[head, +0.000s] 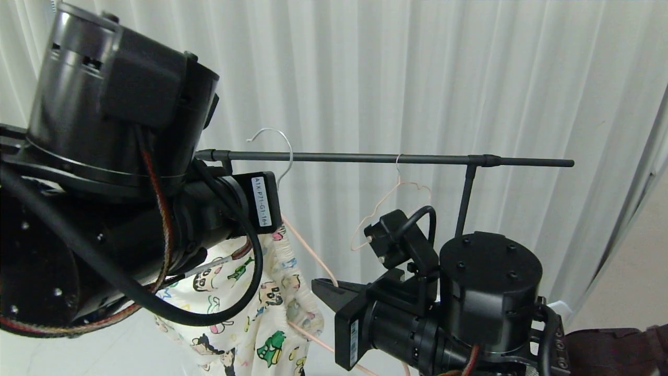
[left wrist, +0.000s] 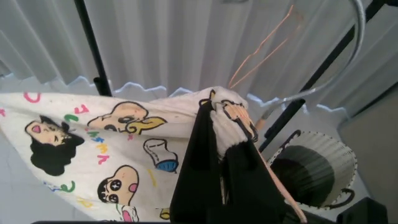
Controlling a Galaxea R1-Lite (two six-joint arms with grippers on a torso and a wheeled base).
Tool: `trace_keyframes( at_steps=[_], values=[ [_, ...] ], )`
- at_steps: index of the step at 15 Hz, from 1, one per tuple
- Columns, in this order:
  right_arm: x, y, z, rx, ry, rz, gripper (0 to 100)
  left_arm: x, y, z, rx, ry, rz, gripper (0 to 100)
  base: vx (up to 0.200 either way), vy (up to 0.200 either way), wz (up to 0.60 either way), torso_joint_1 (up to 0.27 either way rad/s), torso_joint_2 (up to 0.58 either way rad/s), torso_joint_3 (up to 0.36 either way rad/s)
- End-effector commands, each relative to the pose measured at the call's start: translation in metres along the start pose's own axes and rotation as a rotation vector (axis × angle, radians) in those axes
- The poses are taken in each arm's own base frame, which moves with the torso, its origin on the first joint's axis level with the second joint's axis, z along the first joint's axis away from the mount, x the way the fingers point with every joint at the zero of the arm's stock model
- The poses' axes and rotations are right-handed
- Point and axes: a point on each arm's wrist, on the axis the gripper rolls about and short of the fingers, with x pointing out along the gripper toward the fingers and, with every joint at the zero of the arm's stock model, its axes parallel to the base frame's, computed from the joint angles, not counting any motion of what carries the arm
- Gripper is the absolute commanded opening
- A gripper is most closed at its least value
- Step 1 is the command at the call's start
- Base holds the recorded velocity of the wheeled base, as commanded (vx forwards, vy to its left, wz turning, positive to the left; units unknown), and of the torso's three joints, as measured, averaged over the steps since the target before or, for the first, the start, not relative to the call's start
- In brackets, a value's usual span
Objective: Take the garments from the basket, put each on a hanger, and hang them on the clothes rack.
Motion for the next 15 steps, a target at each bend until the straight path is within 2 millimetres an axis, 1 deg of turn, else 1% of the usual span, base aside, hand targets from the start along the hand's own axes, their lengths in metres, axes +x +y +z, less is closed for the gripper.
trace_keyframes(
  at_steps=[1,2,4,5,8,10,12,15],
  values=[
    [-0.002,0.000,0.003,0.006,-0.017,-0.012,0,0.000,0.000,-0.004,0.011,0.008,0.002,0,0.000,0.000,0.00,0.000,0.00,0.000],
    [-0.005,-0.002,0.009,0.037,-0.044,-0.032,0,-0.001,0.002,-0.003,0.010,0.005,0.004,0,0.000,0.000,0.00,0.000,0.00,0.000],
    [-0.010,-0.001,0.016,0.053,-0.068,-0.027,0,-0.004,0.002,-0.003,0.010,0.001,-0.003,0,0.000,0.000,0.00,0.000,0.00,0.000],
    [-0.012,-0.001,0.018,0.054,-0.076,-0.028,0,-0.003,0.001,-0.003,0.011,0.003,-0.003,100,0.000,0.000,0.00,0.000,0.00,0.000],
    [-0.014,-0.004,0.026,0.053,-0.133,-0.046,0,-0.007,0.002,-0.001,0.005,-0.006,-0.014,100,0.000,0.000,0.00,0.000,0.00,0.000],
    [-0.016,-0.012,0.030,0.043,-0.170,-0.089,0,-0.019,-0.001,-0.002,0.007,-0.014,-0.058,100,0.000,0.000,0.00,0.000,0.00,0.000],
    [-0.018,-0.019,0.036,0.023,-0.191,-0.121,0,-0.031,-0.007,-0.007,0.029,-0.010,-0.119,100,0.000,0.000,0.00,0.000,0.00,0.000],
    [-0.025,-0.034,0.046,-0.014,-0.238,-0.166,0,-0.040,-0.013,-0.017,0.064,0.006,-0.170,100,0.000,0.000,0.00,0.000,0.00,0.000]
  ],
)
